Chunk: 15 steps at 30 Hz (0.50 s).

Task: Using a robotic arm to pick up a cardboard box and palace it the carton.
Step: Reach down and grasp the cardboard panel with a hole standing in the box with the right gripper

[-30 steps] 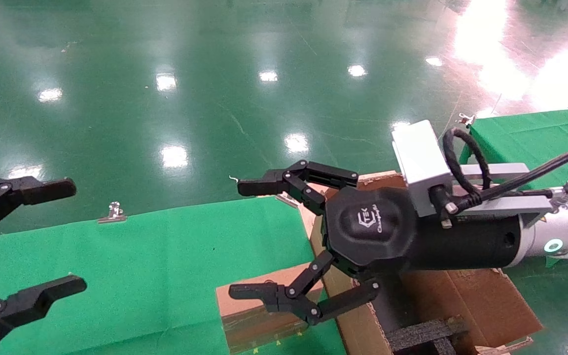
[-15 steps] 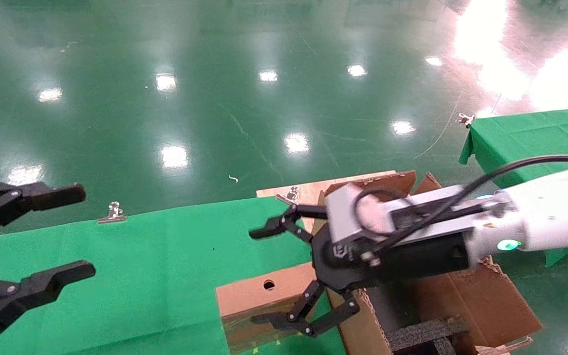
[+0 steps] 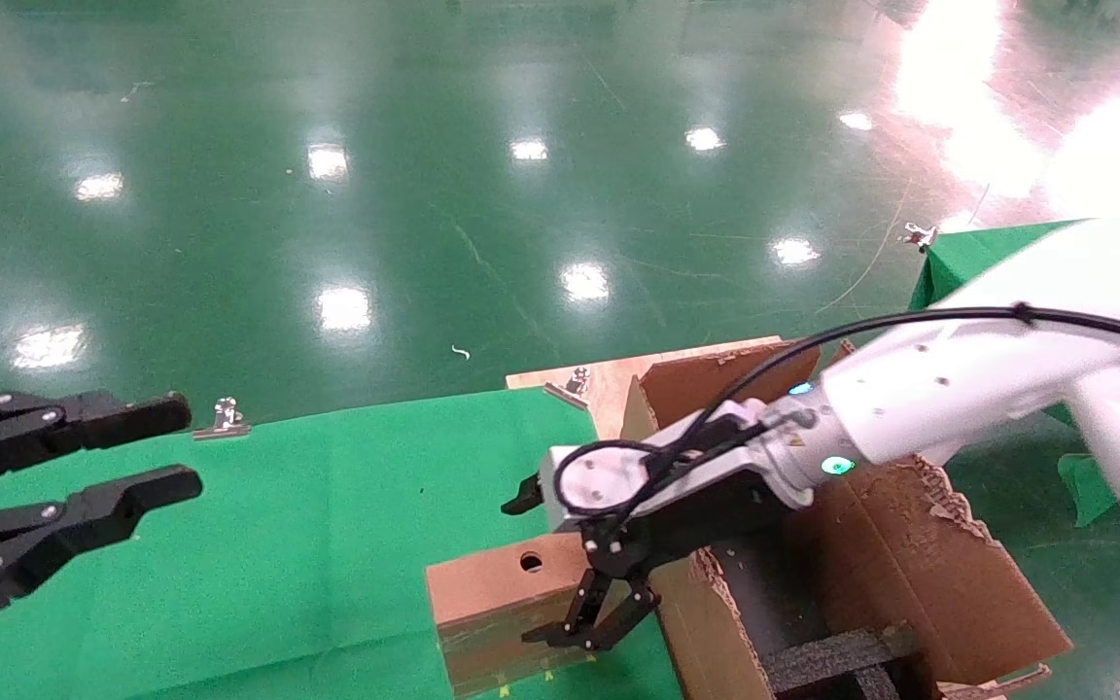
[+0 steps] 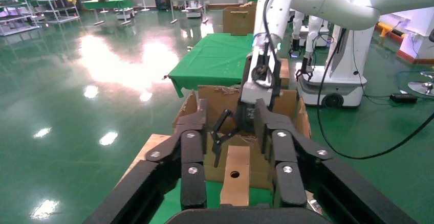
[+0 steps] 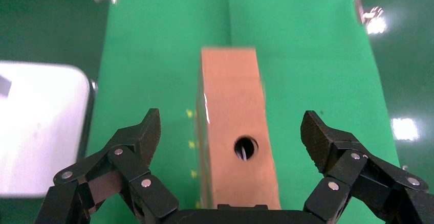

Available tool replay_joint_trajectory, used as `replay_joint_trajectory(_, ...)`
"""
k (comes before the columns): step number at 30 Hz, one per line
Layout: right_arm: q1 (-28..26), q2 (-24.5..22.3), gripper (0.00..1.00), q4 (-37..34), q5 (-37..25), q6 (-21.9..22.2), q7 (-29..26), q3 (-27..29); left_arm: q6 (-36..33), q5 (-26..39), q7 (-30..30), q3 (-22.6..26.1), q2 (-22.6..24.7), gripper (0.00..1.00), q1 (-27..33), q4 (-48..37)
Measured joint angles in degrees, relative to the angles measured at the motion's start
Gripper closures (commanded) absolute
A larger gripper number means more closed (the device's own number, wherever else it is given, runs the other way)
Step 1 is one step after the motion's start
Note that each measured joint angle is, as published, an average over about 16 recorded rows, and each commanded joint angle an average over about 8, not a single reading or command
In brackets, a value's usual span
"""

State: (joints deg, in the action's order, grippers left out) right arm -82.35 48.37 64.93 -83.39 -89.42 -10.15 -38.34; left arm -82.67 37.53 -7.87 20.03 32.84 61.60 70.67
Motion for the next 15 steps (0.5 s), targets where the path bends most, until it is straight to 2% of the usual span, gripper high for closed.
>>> replay_joint_trajectory(8, -4.0, 3.6, 0.00, -2.2, -6.5, -0.4, 2.2, -5.6, 0.0, 0.0, 0.0, 0.0, 0.0, 1.00, 0.0, 0.0)
replay_joint_trajectory(9, -4.4, 3.9, 0.00, -2.3, -7.0, -0.5, 2.4, -6.2, 0.0, 0.0, 0.0, 0.0, 0.0, 0.96, 0.0, 0.0)
replay_joint_trajectory(14, -6.0, 5.2, 0.00, -2.7, -9.2, -0.6, 3.4, -8.8, 0.0, 0.0, 0.0, 0.0, 0.0, 0.35, 0.0, 0.0)
replay_joint_trajectory(15, -6.2, 5.4, 0.06, -2.7, -9.5, -0.6, 3.5, -9.2, 0.0, 0.0, 0.0, 0.0, 0.0, 0.22, 0.0, 0.0)
